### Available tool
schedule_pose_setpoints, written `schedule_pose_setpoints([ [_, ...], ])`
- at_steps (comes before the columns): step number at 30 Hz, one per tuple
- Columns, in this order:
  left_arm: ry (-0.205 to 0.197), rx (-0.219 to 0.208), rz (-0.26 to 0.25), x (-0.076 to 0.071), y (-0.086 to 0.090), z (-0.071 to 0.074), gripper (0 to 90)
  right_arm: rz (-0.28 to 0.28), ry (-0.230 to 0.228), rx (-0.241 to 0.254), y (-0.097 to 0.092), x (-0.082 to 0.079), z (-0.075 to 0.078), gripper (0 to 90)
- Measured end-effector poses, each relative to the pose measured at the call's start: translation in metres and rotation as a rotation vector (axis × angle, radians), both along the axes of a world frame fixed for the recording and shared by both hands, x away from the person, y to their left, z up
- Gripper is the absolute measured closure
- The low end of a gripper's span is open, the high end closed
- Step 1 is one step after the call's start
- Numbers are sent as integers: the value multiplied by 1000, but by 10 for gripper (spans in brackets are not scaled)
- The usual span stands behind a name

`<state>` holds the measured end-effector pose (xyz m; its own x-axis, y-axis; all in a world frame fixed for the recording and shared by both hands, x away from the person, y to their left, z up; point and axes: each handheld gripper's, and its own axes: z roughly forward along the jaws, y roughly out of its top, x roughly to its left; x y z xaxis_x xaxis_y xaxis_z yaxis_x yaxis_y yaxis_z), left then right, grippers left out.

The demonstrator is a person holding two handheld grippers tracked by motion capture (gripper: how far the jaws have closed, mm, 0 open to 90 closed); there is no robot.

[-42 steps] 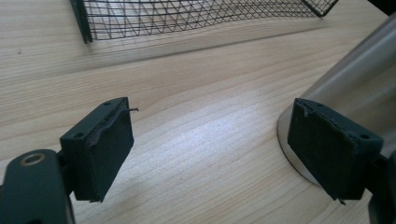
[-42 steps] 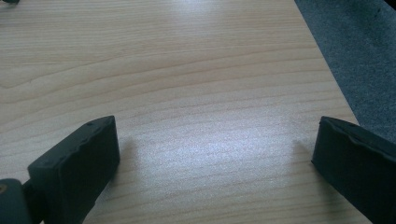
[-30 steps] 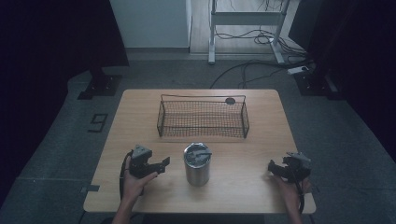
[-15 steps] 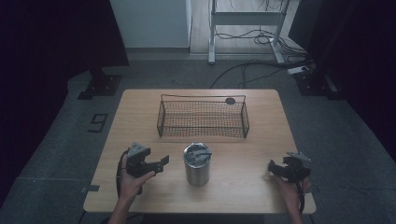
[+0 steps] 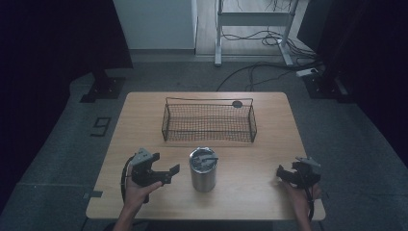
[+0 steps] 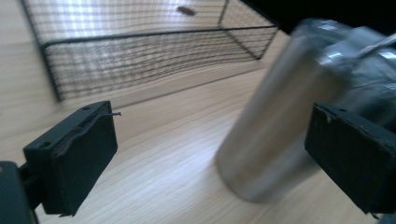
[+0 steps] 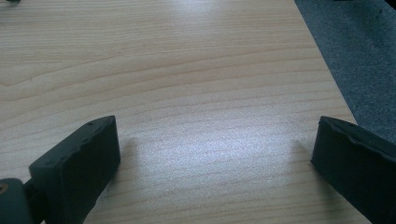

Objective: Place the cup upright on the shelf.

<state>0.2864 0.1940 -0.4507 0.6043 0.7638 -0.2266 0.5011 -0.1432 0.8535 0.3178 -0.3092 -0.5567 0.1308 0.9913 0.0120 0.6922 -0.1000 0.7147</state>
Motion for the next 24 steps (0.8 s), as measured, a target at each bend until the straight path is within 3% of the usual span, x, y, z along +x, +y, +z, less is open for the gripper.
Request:
schedule_pose_setpoints([
  [6, -38, 18, -49, -11, -15, 9, 13, 0, 0, 0, 0, 0, 0, 9],
  [24, -19, 46, -147, -17, -46, 2, 0, -2, -1, 0, 0, 0, 0, 10],
])
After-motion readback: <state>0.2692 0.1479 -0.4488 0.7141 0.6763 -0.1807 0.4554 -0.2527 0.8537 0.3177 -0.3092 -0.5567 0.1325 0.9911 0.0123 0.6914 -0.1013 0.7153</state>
